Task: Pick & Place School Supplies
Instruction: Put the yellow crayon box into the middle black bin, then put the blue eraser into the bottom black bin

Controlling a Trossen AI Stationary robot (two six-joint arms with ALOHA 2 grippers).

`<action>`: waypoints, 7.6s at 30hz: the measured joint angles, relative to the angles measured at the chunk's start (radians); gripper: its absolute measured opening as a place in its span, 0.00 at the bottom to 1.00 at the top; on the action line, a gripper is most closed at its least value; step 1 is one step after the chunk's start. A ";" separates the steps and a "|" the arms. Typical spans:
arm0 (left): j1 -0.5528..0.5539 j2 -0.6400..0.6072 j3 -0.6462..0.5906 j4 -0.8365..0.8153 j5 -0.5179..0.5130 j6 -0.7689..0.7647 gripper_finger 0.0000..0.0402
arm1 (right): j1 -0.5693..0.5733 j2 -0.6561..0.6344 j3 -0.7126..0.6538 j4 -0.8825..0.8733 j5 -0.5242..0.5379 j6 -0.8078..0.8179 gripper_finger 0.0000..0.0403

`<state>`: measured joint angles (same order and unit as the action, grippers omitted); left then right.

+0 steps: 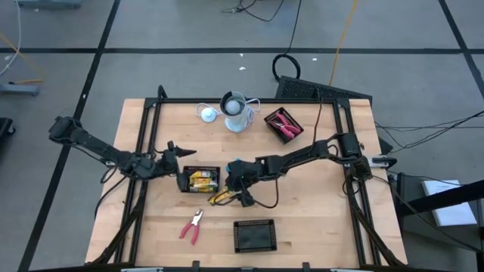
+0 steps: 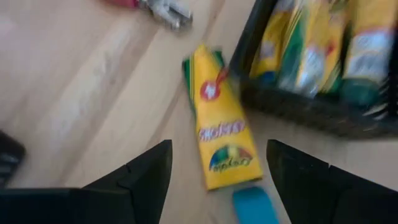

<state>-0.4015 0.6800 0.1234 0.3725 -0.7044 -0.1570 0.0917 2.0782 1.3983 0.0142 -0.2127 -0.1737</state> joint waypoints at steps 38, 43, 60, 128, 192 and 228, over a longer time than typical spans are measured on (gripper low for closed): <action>0.028 0.000 0.000 0.077 0.027 0.066 0.81 | 0.026 0.097 0.075 -0.061 -0.005 -0.060 0.05; 0.028 0.000 0.000 0.077 0.026 0.065 0.81 | 0.027 0.097 0.075 -0.074 -0.026 -0.052 0.04; 0.028 0.000 0.000 0.064 0.031 0.064 0.81 | 0.065 0.025 0.071 -0.103 -0.042 -0.047 0.04; 0.028 0.000 0.000 0.048 0.041 0.057 0.81 | -0.098 0.084 0.232 0.042 -0.055 -0.063 0.35; 0.110 0.564 0.278 0.097 0.317 0.059 0.81 | -0.046 -0.591 -0.611 -0.352 0.368 0.357 0.42; 0.166 0.623 0.283 0.153 0.392 0.070 0.81 | -0.078 -0.461 -0.636 -0.258 0.249 0.398 0.24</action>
<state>-0.2359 1.3033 0.4061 0.5255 -0.3122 -0.0866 0.0134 1.6176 0.7620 -0.2435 0.0360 0.2242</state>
